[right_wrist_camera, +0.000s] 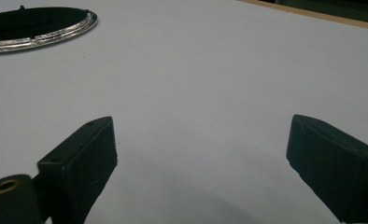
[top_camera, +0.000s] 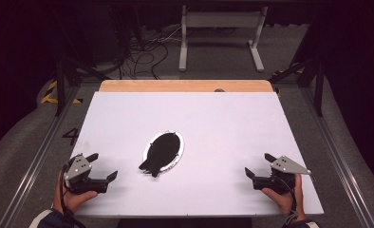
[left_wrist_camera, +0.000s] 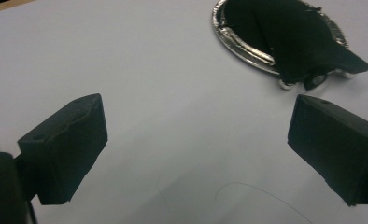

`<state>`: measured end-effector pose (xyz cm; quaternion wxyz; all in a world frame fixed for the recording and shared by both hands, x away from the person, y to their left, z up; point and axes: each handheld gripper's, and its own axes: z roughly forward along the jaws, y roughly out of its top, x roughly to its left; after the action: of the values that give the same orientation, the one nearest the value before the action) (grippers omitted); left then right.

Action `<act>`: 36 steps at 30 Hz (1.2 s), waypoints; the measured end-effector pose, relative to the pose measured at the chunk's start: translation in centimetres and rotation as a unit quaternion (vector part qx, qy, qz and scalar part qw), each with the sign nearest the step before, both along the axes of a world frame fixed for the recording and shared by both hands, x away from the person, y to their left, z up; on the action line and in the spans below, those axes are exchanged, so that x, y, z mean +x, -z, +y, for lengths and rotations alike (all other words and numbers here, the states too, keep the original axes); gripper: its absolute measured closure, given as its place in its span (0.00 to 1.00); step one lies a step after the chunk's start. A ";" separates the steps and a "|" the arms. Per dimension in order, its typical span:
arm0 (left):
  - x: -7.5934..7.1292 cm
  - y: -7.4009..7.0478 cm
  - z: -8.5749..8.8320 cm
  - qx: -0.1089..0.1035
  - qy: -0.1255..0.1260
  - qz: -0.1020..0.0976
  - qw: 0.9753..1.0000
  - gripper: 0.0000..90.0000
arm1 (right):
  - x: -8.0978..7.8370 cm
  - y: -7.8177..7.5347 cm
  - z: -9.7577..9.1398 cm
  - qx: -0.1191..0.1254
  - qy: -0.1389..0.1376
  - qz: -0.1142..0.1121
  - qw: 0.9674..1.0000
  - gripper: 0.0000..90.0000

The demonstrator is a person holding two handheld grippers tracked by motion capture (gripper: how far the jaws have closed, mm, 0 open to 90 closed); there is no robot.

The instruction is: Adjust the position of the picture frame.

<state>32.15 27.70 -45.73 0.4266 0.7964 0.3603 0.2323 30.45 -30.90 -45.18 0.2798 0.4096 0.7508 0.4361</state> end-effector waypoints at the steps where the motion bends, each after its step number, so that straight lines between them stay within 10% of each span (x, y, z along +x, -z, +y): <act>1: 0.3 0.1 -0.2 0.004 -0.003 0.004 1.000 0.08 | 0.0 0.0 0.0 0.002 -0.005 0.001 1.000 0.14; 20: 1.9 -0.3 -1.3 0.009 0.025 0.019 0.999 0.61 | 0.3 0.0 1.0 -0.010 -0.008 0.022 1.000 0.56; 36: 5.9 0.2 -5.6 0.036 0.086 0.060 0.994 1.00 | 1.4 -0.1 2.8 -0.019 -0.025 0.045 0.998 1.00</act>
<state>38.09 22.13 -45.93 0.3931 0.8521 0.3067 0.1590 31.83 -28.12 -45.05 0.2421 0.4043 0.7809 0.4100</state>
